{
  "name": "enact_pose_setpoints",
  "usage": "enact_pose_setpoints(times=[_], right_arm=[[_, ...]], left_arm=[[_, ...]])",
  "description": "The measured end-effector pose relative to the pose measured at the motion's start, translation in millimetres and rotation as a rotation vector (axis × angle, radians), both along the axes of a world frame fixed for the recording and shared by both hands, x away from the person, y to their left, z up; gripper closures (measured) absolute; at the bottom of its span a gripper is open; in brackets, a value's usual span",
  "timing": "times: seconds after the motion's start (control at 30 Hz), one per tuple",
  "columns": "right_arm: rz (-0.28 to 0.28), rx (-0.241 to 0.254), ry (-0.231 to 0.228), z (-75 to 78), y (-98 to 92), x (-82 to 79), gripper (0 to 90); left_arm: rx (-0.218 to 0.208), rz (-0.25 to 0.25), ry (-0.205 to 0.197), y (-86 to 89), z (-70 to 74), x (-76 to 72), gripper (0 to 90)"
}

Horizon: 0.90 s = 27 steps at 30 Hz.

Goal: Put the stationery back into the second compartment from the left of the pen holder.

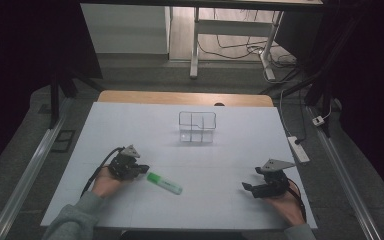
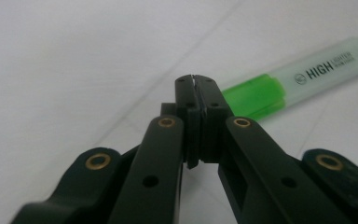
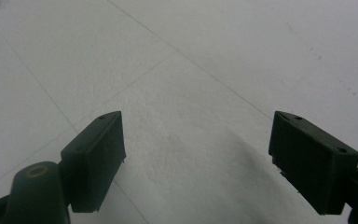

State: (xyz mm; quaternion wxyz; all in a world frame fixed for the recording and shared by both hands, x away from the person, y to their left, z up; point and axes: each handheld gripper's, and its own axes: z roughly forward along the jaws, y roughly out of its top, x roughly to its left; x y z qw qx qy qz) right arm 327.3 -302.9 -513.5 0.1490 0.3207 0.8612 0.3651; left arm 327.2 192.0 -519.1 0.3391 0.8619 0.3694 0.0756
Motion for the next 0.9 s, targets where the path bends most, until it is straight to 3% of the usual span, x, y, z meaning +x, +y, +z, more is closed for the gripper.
enact_pose_setpoints(times=[0.07,0.13,0.23,0.3,0.37,0.5,0.63,0.9], right_arm=[[0.000,0.003,0.000,0.4,0.1,-0.2,18.2],[0.003,0.007,-0.001,0.7,0.4,-0.4,18.4],[0.011,0.020,-0.008,1.9,2.0,-0.7,18.6],[0.016,0.027,-0.005,3.0,3.4,-1.0,18.6],[0.025,0.038,-0.008,4.8,5.8,-1.9,18.7],[0.035,0.062,-0.018,8.8,12.2,-2.9,18.9],[0.059,0.073,-0.023,13.6,23.6,-2.3,19.3],[0.124,0.089,-0.025,23.7,54.8,2.8,21.4]], left_arm=[[-0.007,0.034,-0.040,7.8,5.2,-7.1,87.8],[-0.042,0.081,-0.064,16.0,7.8,-15.3,85.3],[-0.055,0.147,-0.110,24.9,9.1,-28.9,69.3],[-0.071,0.167,-0.112,29.9,9.1,-35.9,56.9],[-0.077,0.171,-0.112,33.2,8.7,-41.8,47.2],[-0.062,0.153,-0.120,33.4,7.9,-46.4,40.0],[-0.062,0.130,-0.126,33.1,6.9,-48.0,37.3],[-0.066,0.150,-0.132,39.0,5.6,-47.8,34.0]])
